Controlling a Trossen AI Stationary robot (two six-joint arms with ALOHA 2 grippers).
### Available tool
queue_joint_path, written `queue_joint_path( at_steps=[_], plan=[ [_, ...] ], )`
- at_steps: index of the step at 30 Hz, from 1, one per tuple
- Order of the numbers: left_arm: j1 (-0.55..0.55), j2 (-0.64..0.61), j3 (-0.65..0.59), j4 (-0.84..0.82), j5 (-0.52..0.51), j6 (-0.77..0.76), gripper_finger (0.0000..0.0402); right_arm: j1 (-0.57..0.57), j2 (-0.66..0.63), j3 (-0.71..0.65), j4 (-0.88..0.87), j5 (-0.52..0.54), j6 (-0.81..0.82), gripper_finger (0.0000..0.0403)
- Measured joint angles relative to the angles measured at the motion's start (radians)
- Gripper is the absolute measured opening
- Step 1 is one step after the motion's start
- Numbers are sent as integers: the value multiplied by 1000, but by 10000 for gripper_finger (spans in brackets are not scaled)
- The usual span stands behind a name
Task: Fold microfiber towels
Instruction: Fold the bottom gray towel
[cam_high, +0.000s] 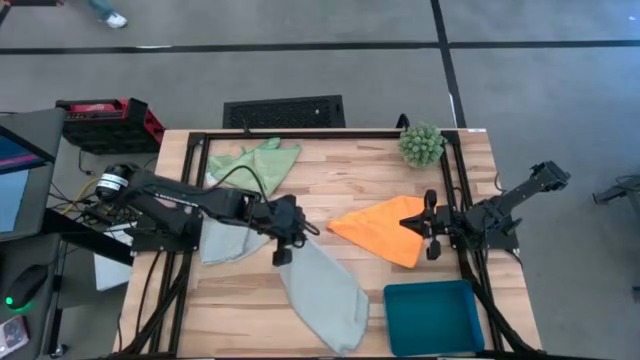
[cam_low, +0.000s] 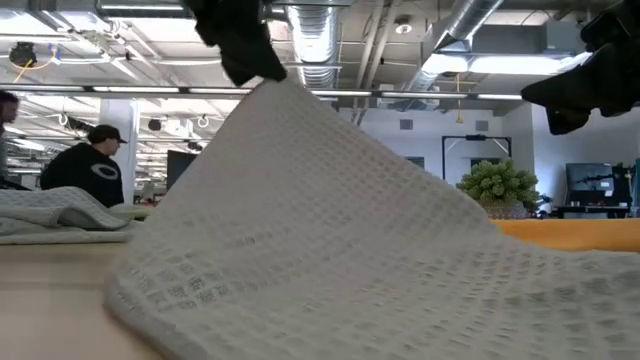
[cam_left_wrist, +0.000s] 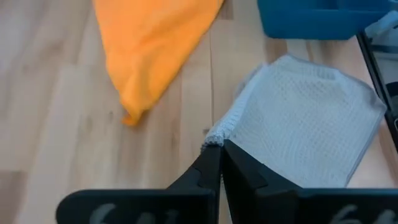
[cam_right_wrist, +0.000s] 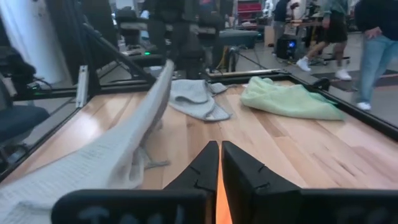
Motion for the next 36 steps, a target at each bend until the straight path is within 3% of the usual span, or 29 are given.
queue_joint_path(
  at_steps=[7,11,23,31,36],
  plan=[
    [3,1,93,-103,0,103,0,-50,0,0,51,20,-6,90],
    [3,1,135,-119,0,127,0,-93,0,0,62,21,-102,109],
    [3,1,161,-132,11,132,0,-210,25,3,122,-72,-194,113],
    [7,1,161,-115,10,143,0,-279,181,100,209,-129,-259,113],
    [7,1,161,-113,12,143,0,-314,345,183,216,-203,-272,113]
  ],
)
